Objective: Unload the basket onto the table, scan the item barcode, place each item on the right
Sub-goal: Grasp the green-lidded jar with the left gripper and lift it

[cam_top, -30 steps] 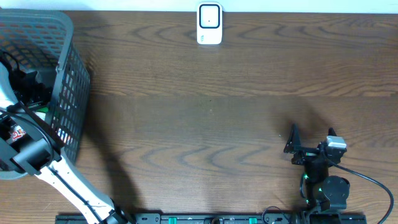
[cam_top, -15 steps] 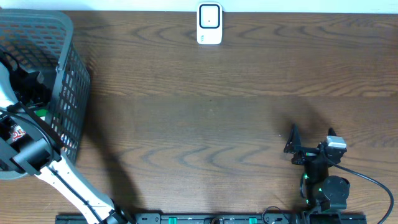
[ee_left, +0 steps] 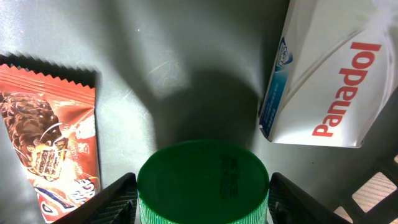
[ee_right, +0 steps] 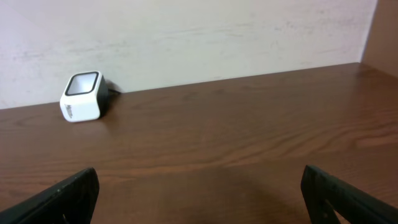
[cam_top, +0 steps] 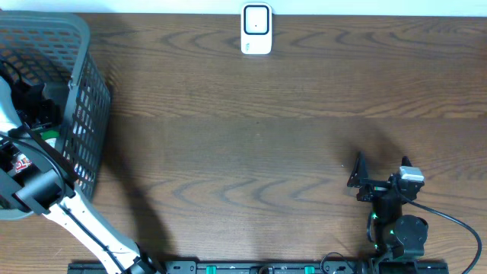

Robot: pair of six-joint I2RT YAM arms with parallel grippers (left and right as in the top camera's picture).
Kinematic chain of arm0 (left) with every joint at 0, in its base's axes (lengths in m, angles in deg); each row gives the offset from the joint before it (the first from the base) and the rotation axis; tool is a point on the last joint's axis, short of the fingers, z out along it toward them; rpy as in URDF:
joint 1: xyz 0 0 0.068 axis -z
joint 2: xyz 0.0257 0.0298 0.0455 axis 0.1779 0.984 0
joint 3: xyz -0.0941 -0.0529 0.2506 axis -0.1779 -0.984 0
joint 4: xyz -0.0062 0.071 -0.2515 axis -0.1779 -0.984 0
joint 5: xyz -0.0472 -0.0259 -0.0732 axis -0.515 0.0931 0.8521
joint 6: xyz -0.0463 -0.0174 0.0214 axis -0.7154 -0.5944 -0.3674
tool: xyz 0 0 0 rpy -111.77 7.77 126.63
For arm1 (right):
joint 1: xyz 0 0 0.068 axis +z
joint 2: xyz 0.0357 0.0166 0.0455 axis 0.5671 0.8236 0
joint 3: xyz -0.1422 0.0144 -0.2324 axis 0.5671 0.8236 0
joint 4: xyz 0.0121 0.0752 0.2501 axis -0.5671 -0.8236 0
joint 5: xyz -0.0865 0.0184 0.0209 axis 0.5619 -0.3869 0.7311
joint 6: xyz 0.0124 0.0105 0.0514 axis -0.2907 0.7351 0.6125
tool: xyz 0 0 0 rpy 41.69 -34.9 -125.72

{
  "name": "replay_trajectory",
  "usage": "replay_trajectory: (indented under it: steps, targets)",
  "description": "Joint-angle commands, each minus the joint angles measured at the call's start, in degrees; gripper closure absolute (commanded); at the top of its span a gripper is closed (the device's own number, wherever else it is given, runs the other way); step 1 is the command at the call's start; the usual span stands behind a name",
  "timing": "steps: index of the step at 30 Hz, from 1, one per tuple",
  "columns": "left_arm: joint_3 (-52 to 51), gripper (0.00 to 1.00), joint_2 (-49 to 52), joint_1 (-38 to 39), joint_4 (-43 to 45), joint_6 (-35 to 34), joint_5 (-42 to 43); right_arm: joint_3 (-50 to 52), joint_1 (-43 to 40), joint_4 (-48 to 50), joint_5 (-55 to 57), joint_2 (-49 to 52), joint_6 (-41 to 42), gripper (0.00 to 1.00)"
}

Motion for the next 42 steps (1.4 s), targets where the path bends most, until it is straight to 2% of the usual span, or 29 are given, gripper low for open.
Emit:
replay_trajectory:
  steps: [1,5,8,20,32,38,42]
  targets:
    - [0.33,0.27,-1.42,-0.46,0.98,-0.85,-0.57,0.11,0.17,-0.24,-0.2,-0.42,-0.81,0.01]
    - [0.31,0.16,-2.34,-0.46,-0.66,-0.85,-0.57,0.11,0.17,-0.24,-0.2,-0.42,-0.81,0.01]
    - [0.31,0.12,-2.34,-0.46,-3.08,-0.83,-0.55,0.11,0.17,-0.24,-0.2,-0.42,-0.81,0.01]
    - [-0.81,0.11,-2.43,-0.5,-6.6,0.61,1.25,0.09,0.17,-0.24,-0.2,-0.42,-0.81,0.01]
    - [-10.73,0.11,-2.43,-1.25,0.92,4.85,0.31,0.11,0.17,-0.24,-0.2,-0.42,-0.81,0.01]
    - [-10.84,0.41,-2.43,-1.57,2.47,4.81,0.33,0.11,0.17,-0.24,-0.2,-0.42,-0.81,0.01]
    - [-9.44,0.48,-2.45,-1.57,2.64,3.52,0.37,0.09,0.17,-0.24,-0.2,-0.42,-0.81,0.01]
